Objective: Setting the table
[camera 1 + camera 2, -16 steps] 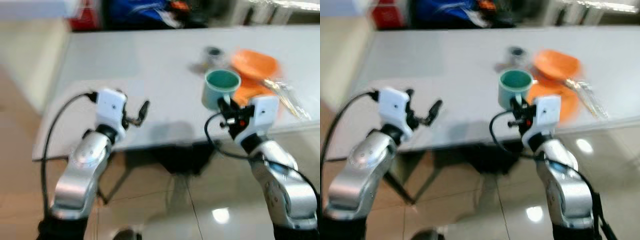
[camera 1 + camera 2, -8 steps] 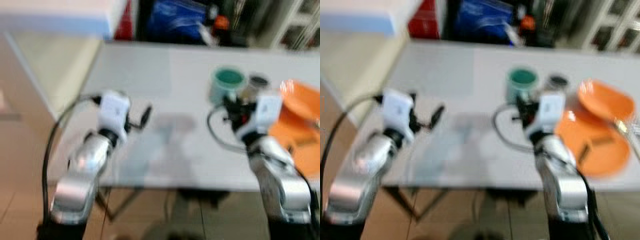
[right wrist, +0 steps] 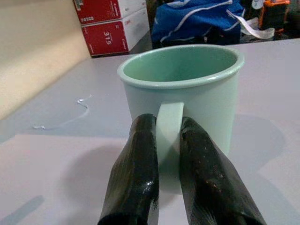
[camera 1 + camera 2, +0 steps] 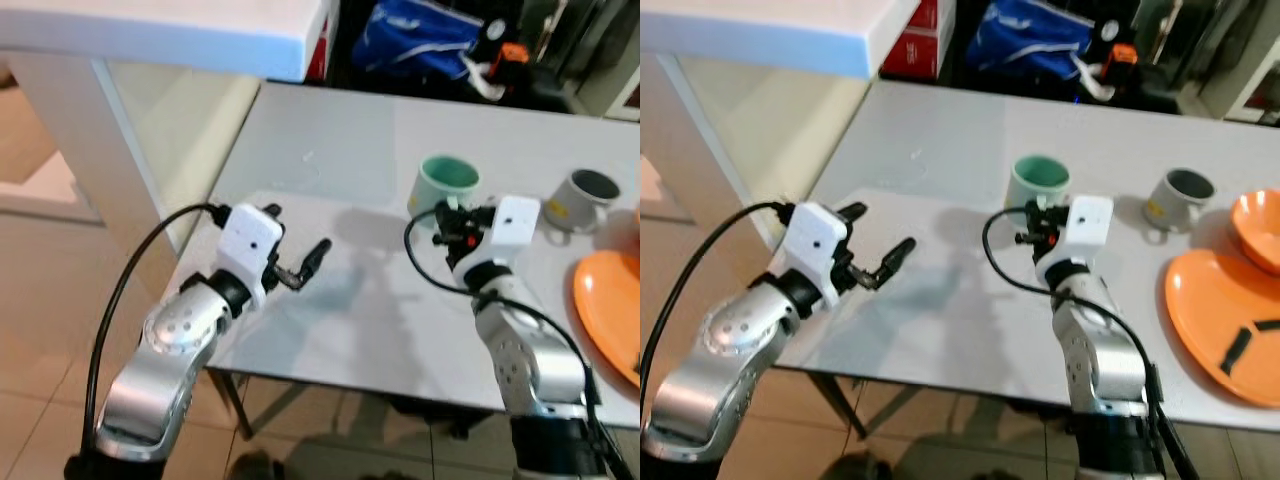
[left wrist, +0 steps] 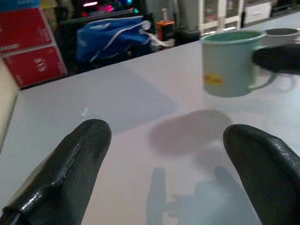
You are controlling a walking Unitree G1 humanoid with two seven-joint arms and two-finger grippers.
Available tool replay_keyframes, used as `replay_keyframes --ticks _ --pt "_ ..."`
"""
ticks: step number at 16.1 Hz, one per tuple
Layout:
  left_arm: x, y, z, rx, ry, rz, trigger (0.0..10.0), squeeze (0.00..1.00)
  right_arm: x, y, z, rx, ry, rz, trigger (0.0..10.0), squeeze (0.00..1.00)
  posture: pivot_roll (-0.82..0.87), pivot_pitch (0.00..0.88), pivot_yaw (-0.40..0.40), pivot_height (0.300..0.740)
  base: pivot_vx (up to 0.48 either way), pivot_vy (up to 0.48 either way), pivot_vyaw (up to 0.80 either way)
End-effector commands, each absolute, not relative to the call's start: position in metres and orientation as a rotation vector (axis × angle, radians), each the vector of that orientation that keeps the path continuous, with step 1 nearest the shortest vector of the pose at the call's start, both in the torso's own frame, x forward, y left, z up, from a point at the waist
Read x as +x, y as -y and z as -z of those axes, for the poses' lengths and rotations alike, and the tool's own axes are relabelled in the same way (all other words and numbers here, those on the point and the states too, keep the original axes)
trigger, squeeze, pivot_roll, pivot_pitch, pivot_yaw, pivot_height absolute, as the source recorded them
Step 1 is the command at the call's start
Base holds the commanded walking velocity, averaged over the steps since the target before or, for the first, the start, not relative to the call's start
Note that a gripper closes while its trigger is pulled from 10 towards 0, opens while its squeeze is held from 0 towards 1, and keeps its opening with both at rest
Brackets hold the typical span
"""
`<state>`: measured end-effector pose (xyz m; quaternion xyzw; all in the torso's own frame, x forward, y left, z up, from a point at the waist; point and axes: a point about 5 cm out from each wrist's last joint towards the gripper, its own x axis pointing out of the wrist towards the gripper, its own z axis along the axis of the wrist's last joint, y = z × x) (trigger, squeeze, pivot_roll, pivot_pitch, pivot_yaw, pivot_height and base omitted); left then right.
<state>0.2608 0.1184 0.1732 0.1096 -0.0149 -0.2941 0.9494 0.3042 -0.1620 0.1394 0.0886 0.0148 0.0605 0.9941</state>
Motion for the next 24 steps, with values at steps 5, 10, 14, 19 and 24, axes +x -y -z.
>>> replay_keyframes --ticks 5,10,14,19,24 --pt "0.259 -0.11 -0.16 0.224 0.003 0.662 10.0 0.0 0.322 0.168 -0.128 0.131 -0.001 -0.16 10.0 0.0 0.12 0.013 -0.036 0.74 0.0 0.0 0.0" --pt "0.245 -0.106 -0.151 0.221 -0.035 0.709 10.0 0.0 0.33 0.168 -0.091 0.14 -0.037 -0.148 10.0 0.0 0.12 0.06 -0.046 0.74 0.0 0.0 0.0" --pt "0.241 -0.105 -0.152 0.222 -0.04 0.74 10.0 0.0 0.34 0.161 -0.086 0.153 -0.052 -0.158 10.0 0.0 0.14 0.064 -0.05 0.74 0.0 0.0 0.0" --pt "0.242 -0.113 -0.155 0.239 -0.041 0.714 10.0 0.0 0.348 0.159 -0.079 0.116 -0.117 -0.17 10.0 0.0 0.18 0.059 -0.052 0.74 0.0 0.0 0.0" --pt "0.249 -0.113 -0.158 0.258 -0.03 0.724 10.0 0.0 0.347 0.164 -0.066 0.156 -0.212 -0.098 10.0 1.0 0.18 0.026 -0.041 0.74 0.0 0.0 0.0"
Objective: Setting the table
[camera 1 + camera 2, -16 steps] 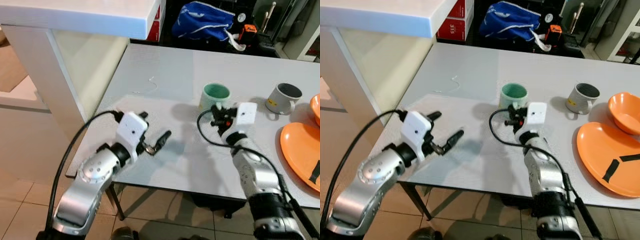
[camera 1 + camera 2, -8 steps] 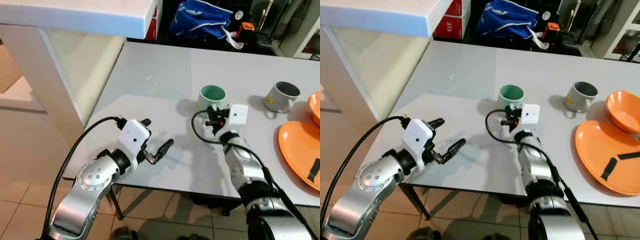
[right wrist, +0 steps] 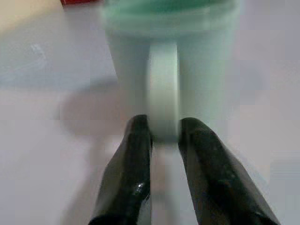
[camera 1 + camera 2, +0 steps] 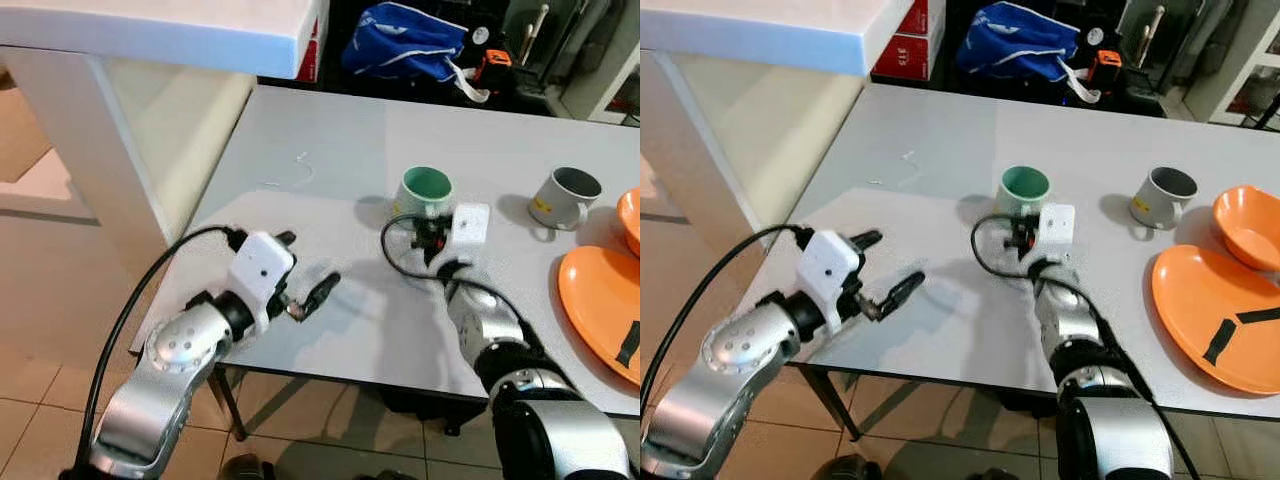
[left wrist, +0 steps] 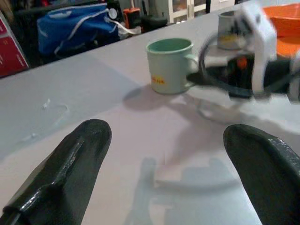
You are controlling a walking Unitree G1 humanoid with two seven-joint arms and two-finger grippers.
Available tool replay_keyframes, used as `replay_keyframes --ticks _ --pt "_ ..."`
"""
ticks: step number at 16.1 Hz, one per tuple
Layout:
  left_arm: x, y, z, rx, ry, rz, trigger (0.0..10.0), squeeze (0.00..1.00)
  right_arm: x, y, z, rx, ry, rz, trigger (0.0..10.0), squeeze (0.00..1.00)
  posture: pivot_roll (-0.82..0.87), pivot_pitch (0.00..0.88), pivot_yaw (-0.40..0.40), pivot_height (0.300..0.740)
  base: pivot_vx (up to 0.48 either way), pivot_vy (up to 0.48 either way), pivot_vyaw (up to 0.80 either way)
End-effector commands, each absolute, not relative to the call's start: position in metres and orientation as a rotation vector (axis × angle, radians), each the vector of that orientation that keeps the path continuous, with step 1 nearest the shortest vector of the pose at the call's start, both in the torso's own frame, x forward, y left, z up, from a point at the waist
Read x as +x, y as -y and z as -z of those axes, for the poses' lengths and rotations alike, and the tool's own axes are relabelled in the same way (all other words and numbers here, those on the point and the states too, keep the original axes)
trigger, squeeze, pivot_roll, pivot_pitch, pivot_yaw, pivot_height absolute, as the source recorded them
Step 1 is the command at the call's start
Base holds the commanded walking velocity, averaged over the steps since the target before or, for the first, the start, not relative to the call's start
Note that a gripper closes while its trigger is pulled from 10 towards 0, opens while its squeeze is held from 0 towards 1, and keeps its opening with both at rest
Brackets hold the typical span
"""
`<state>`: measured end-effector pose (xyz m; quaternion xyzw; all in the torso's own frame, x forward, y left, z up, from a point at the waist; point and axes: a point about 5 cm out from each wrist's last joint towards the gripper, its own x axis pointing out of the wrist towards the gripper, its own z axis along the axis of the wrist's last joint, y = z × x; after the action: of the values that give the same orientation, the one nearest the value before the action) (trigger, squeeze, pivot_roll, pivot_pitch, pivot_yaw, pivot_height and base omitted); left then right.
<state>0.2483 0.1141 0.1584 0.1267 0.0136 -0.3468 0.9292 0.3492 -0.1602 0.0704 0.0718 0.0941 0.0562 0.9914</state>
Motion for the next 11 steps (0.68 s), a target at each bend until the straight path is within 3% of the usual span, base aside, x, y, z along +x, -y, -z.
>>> replay_keyframes --ticks 1,7,8,11 --pt "0.25 -0.113 -0.159 0.259 -0.027 0.726 10.0 0.0 0.346 0.164 -0.064 0.157 -0.215 -0.104 10.0 1.0 0.18 0.021 -0.039 0.74 0.0 0.0 0.0" --pt "0.256 -0.111 -0.161 0.256 -0.006 0.726 10.0 0.0 0.345 0.173 -0.072 0.204 -0.132 -0.104 10.0 1.0 0.17 0.0 -0.042 0.74 0.0 0.0 0.0" --pt "0.255 -0.113 -0.162 0.243 0.005 0.694 10.0 0.0 0.334 0.178 -0.074 0.209 -0.065 -0.118 10.0 0.0 0.16 0.0 -0.052 0.74 0.0 0.0 0.0" --pt "0.255 -0.122 -0.16 0.224 -0.011 0.574 10.0 0.0 0.287 0.187 -0.09 0.202 0.021 -0.108 10.0 0.0 0.15 0.0 -0.064 0.74 0.0 0.0 0.0"
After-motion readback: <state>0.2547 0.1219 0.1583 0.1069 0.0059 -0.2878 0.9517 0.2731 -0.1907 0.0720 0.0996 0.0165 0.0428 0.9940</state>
